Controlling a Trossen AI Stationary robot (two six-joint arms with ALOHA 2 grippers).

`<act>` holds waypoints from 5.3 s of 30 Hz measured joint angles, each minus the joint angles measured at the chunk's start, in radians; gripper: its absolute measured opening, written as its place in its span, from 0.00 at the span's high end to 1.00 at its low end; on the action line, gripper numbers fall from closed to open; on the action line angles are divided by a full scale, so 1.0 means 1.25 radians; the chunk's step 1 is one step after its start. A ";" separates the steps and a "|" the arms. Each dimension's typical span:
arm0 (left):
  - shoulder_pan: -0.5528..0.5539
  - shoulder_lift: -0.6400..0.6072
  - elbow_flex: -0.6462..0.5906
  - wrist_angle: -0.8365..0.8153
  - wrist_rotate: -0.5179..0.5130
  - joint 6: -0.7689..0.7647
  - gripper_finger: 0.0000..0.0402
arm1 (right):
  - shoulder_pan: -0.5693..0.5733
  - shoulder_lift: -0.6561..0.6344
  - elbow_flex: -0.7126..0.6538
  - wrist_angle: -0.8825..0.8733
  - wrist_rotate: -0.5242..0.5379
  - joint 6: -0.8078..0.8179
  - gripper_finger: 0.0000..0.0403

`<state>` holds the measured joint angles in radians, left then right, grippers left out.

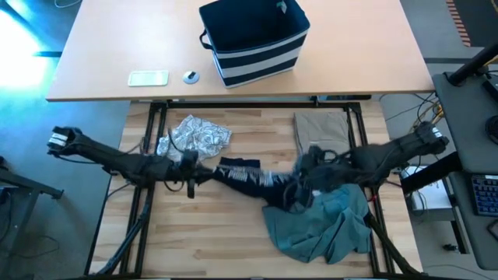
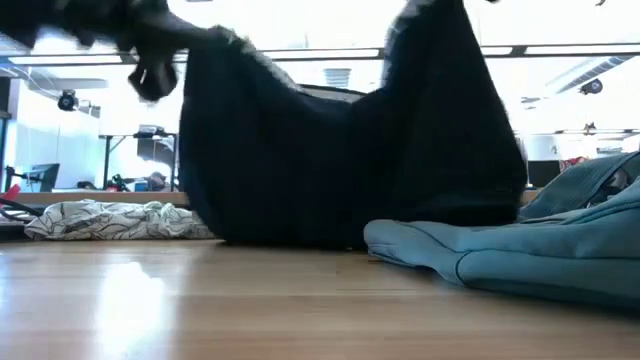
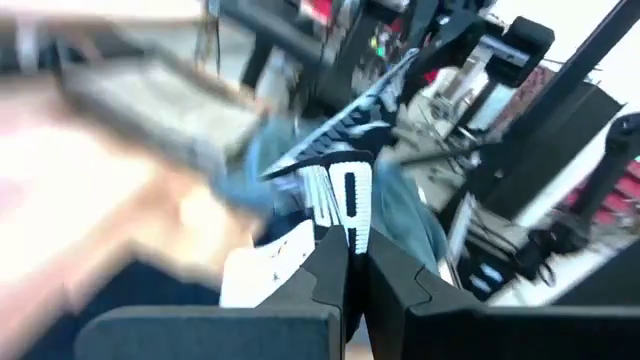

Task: Fold Laundry from Bin
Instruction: Fold the blue boxer

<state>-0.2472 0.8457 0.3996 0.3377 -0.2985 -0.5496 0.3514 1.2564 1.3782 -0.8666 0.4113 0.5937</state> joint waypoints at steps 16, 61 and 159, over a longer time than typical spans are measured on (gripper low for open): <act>-0.069 0.089 0.718 -0.809 -0.067 0.178 1.00 | 0.030 0.003 0.290 0.009 -0.003 -0.214 0.98; -0.349 0.051 0.122 -0.570 0.125 -0.372 1.00 | 0.033 0.229 -0.200 0.288 -0.310 -0.015 0.98; -0.087 0.182 -0.087 -0.473 0.143 -0.439 0.71 | -0.140 0.747 0.212 0.450 -0.480 -0.247 0.59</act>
<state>-0.3561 1.0733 0.2909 -0.2539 -0.1195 -1.0979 0.1764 2.1904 1.6427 -0.3036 -0.1882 0.2853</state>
